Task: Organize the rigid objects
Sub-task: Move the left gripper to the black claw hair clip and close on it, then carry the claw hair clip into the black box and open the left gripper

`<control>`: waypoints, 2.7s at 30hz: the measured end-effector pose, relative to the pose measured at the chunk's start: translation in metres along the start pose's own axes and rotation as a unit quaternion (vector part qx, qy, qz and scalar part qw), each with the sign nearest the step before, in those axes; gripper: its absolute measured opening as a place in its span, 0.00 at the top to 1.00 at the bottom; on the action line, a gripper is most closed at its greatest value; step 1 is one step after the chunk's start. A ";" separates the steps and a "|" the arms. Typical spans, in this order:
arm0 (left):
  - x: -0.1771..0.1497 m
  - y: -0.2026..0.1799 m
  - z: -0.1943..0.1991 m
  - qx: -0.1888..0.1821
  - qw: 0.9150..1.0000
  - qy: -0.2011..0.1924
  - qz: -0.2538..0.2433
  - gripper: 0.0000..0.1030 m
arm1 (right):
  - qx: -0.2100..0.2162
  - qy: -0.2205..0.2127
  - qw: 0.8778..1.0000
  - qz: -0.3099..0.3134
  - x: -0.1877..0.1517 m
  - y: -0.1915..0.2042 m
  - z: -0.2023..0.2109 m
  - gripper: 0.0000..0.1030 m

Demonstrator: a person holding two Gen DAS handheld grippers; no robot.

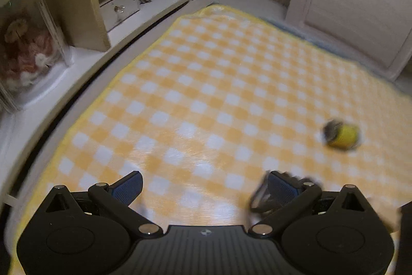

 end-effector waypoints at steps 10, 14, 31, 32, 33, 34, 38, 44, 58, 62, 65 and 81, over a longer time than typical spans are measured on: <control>-0.019 -0.093 -0.001 -0.080 0.989 0.028 -0.124 0.14 | 0.000 0.000 1.000 0.000 0.000 0.001 0.000 0.97; -0.028 -0.108 -0.015 -0.070 0.982 0.047 -0.167 0.16 | -0.001 0.000 1.000 0.000 -0.001 0.002 0.000 0.97; -0.024 -0.109 -0.036 -0.052 0.981 0.061 -0.174 0.40 | -0.003 -0.001 1.000 0.001 -0.001 0.002 0.000 0.97; -0.024 -0.109 -0.031 -0.057 0.983 0.057 -0.166 0.40 | -0.002 -0.001 1.000 0.001 -0.001 0.003 0.000 0.97; -0.023 -0.111 -0.026 -0.063 0.984 0.050 -0.160 0.40 | -0.002 -0.001 1.000 0.001 -0.001 0.001 0.000 0.97; -0.021 -0.114 -0.021 -0.068 0.985 0.043 -0.155 0.40 | -0.002 -0.001 1.000 0.001 -0.001 0.003 0.000 0.97; -0.014 -0.139 0.005 -0.108 0.984 0.014 -0.141 0.40 | -0.002 -0.001 1.000 0.001 -0.001 0.003 0.000 0.97; -0.021 -0.204 0.039 -0.180 0.974 -0.005 -0.141 0.40 | -0.003 -0.001 1.000 0.001 0.000 0.000 0.000 0.97; -0.096 -0.358 0.063 -0.293 0.940 0.064 -0.165 0.40 | -0.003 -0.001 1.000 0.002 0.000 0.003 0.000 0.97; -0.104 -0.374 0.042 -0.257 0.948 0.067 -0.174 0.40 | -0.003 -0.001 1.000 0.001 -0.001 0.003 0.000 0.97; -0.106 -0.377 0.026 -0.223 0.957 0.068 -0.171 0.40 | -0.001 -0.001 1.000 0.001 -0.001 0.002 0.000 0.97; -0.117 -0.389 0.010 -0.130 0.972 0.029 -0.195 0.37 | 0.003 -0.001 1.000 0.006 0.000 0.005 0.000 0.96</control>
Point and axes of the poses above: each gripper's, at about its wrist camera, not at the fingertips, and z roughly against the way its jaws point, y to its left, x to its top, the point moved 9 cm from there along -z, roughly the way its jaws point, and after that the axes turned 2 degrees about y, right-handed, at the moved point
